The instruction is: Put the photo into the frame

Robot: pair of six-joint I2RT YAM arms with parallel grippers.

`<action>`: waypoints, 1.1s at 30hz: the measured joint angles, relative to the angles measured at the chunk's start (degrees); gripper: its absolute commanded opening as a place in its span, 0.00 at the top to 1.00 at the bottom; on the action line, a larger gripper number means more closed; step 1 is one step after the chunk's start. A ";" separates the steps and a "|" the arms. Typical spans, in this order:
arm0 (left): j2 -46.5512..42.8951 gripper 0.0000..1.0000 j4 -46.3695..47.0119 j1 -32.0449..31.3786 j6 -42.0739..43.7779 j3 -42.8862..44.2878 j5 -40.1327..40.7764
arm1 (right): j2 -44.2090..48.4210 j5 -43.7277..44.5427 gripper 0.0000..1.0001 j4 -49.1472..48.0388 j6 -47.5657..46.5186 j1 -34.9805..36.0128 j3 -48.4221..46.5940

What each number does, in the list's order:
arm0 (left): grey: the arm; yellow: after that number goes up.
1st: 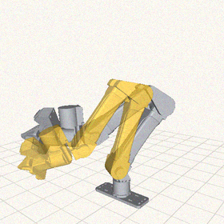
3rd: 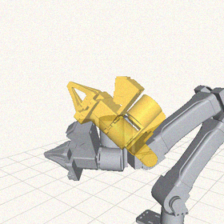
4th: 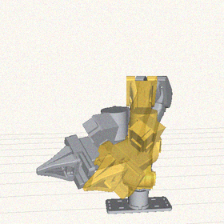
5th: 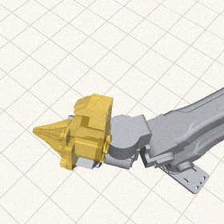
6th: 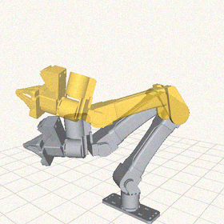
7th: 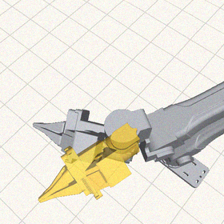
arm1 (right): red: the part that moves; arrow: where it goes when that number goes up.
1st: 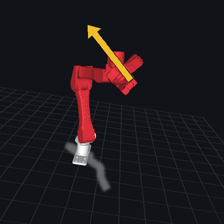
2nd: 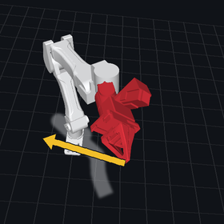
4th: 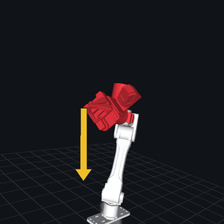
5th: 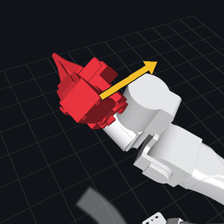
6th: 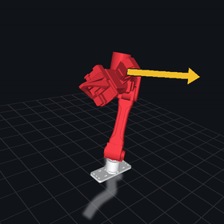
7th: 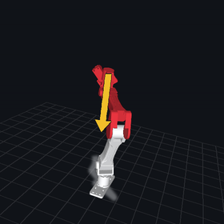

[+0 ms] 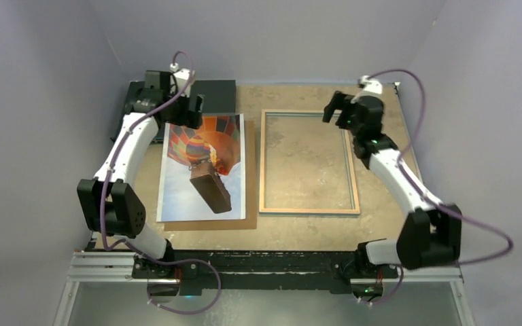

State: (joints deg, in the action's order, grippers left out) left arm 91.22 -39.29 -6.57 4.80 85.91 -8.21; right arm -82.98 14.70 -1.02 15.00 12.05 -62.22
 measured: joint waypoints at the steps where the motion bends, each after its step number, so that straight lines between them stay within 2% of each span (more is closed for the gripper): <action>1: -0.04 0.00 -0.81 1.40 0.61 0.72 -0.09 | 4.26 -6.01 0.01 -4.87 2.93 -1.99 2.73; 3: -0.11 0.00 -2.45 3.74 1.29 1.86 -0.17 | 7.54 -13.29 0.01 -10.29 6.49 -5.42 4.39; 5: -0.26 0.00 -4.11 6.32 2.27 2.78 -0.61 | 4.59 -16.20 0.01 -13.05 7.78 -5.88 1.31; 7: -0.52 0.00 -5.40 9.07 3.08 3.06 -1.25 | -0.15 -18.43 0.01 -15.02 8.33 -2.49 -1.20; 10: -0.72 0.01 -7.06 13.29 4.61 3.06 -2.01 | -6.32 -22.05 0.04 -15.82 9.77 4.72 1.66; 13: -0.72 0.07 -7.82 17.22 6.25 2.80 -2.19 | -8.63 -24.09 0.09 -13.77 11.50 12.79 6.54; 18: -0.72 0.23 -8.41 21.77 9.20 0.28 -3.37 | -9.01 -26.93 0.08 -13.94 13.49 21.03 6.93; 20: -0.70 0.31 -8.59 23.30 10.03 -0.74 -3.80 | -9.68 -27.80 0.08 -14.84 14.05 22.58 6.36; 23: -0.68 0.38 -8.74 25.05 11.91 -2.67 -4.13 | -12.41 -27.96 0.08 -15.47 14.62 24.13 4.68; 33: -0.70 0.47 -4.87 26.91 15.87 -11.74 0.39 | -22.49 -25.94 0.07 -12.94 14.53 28.22 -0.04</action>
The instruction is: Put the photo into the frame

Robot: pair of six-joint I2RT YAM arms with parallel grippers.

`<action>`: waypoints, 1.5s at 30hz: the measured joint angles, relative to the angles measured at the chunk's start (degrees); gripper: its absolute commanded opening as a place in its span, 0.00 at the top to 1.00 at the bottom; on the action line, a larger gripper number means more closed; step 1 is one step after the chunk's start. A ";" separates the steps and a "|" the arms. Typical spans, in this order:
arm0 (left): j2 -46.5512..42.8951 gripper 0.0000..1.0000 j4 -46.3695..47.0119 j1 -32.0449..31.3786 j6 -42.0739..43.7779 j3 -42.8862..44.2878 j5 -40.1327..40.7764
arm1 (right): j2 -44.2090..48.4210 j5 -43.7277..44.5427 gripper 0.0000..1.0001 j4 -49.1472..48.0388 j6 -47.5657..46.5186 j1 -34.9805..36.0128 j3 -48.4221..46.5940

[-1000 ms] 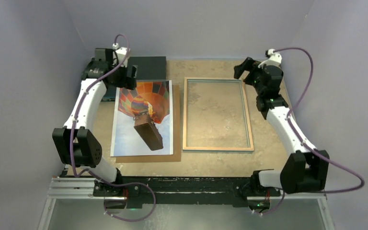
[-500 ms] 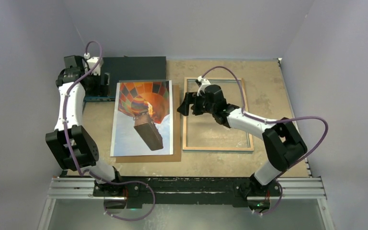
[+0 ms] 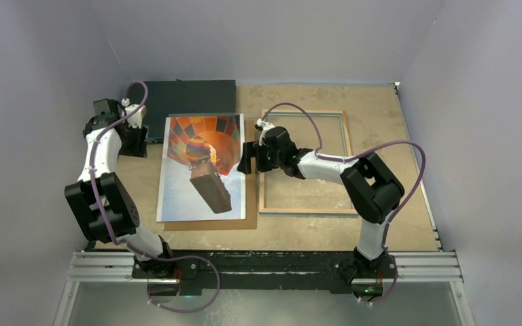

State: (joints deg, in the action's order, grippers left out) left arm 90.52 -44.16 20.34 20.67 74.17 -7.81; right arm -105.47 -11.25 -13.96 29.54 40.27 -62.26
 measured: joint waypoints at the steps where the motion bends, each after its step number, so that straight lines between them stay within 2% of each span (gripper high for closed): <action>1: 0.00 0.47 0.46 0.15 0.07 -0.76 0.59 | -0.70 0.33 0.07 0.48 -0.07 0.26 -0.81; 14: 0.02 0.49 4.48 0.98 0.07 -3.10 1.97 | -2.38 2.97 0.06 2.19 -0.39 2.62 -3.54; 23: 0.57 0.51 6.95 2.38 0.04 -5.33 3.28 | -6.71 2.56 0.06 3.06 0.59 5.53 -7.48; 29: 1.42 0.54 9.62 3.58 0.66 -6.32 4.35 | -6.95 2.60 0.03 5.38 1.64 5.95 -9.46; 39: 7.76 0.60 13.51 4.61 0.92 -10.27 4.76 | -2.82 -2.23 0.05 7.37 2.03 -0.04 -10.78; 45: 9.03 0.62 14.97 4.61 -0.72 -10.29 4.55 | -9.18 -6.12 0.05 8.74 1.51 -4.66 -23.15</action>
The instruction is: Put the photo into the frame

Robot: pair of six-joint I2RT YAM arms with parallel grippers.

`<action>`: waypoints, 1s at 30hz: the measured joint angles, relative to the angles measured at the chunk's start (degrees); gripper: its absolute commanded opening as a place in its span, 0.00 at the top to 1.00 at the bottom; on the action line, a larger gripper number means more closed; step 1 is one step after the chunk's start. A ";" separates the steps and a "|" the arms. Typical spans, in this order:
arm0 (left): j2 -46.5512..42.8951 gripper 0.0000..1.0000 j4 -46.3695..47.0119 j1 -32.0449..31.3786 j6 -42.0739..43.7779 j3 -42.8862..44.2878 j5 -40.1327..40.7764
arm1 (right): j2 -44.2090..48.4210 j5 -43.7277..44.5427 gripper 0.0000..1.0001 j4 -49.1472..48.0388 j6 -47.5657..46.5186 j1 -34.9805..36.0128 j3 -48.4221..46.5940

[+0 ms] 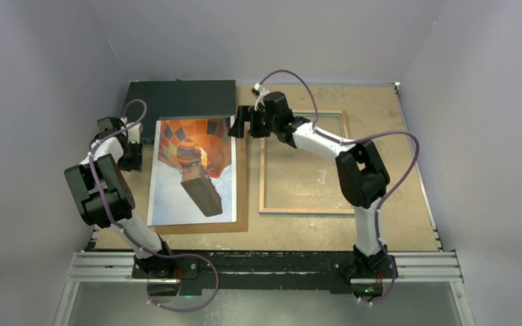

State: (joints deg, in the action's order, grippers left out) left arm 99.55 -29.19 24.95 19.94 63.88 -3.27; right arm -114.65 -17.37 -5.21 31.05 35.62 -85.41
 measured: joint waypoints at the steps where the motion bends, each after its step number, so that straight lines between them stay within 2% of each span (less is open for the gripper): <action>1: 0.00 0.62 0.07 0.00 -0.11 0.02 -0.24 | -1.70 -0.33 0.05 0.33 -0.26 -0.61 -3.04; 6: -0.24 0.62 0.00 0.00 -0.74 -0.04 -1.92 | -9.44 -0.76 0.06 2.21 -1.36 -3.06 -15.82; 13: -0.55 0.64 0.20 0.00 -0.90 -0.76 -3.41 | -19.32 -2.25 0.08 3.37 -1.46 -4.83 -26.25; 22: -0.50 0.67 0.28 0.00 -1.53 -0.98 -4.87 | -25.27 -6.10 0.10 3.19 -0.02 -5.27 -28.22; 30: -0.28 0.72 0.44 0.00 -2.40 -0.98 -5.53 | -25.90 -7.98 0.08 -0.33 0.44 -5.44 -28.83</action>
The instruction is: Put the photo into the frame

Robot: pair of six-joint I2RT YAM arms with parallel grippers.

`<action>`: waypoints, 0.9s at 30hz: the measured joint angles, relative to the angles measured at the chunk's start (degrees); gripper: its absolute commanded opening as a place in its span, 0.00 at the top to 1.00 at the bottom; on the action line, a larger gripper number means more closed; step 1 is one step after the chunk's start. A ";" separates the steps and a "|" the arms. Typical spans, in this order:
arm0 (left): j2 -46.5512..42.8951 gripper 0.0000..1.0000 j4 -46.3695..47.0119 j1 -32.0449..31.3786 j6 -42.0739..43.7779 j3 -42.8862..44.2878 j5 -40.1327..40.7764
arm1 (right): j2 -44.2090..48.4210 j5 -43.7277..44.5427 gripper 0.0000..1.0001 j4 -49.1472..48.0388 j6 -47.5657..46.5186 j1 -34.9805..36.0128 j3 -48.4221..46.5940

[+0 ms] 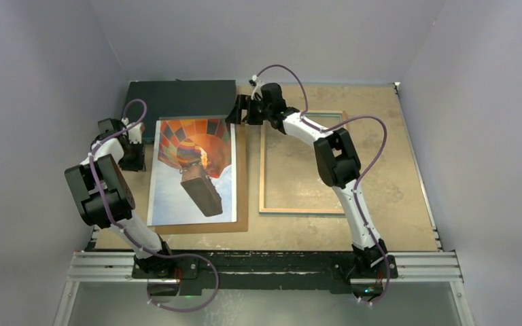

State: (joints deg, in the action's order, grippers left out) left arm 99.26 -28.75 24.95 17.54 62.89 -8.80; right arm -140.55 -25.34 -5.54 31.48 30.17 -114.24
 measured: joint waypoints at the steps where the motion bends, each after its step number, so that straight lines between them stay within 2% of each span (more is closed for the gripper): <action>1: 0.07 0.72 0.02 0.00 0.00 0.00 0.00 | 0.00 -0.15 0.08 -0.74 -0.02 -0.04 -0.07; 8: 0.17 0.75 0.00 0.00 0.02 0.00 0.07 | -0.90 -2.80 0.11 -6.12 0.07 -0.37 -0.07; 27: 0.17 0.83 0.85 -0.26 -0.02 -0.57 0.07 | -1.46 -11.04 0.31 -20.83 7.04 -1.07 6.36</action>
State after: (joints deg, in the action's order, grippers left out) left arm 99.44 -27.90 24.69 17.52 62.33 -8.73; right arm -142.02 -36.38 -26.37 38.52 29.10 -107.87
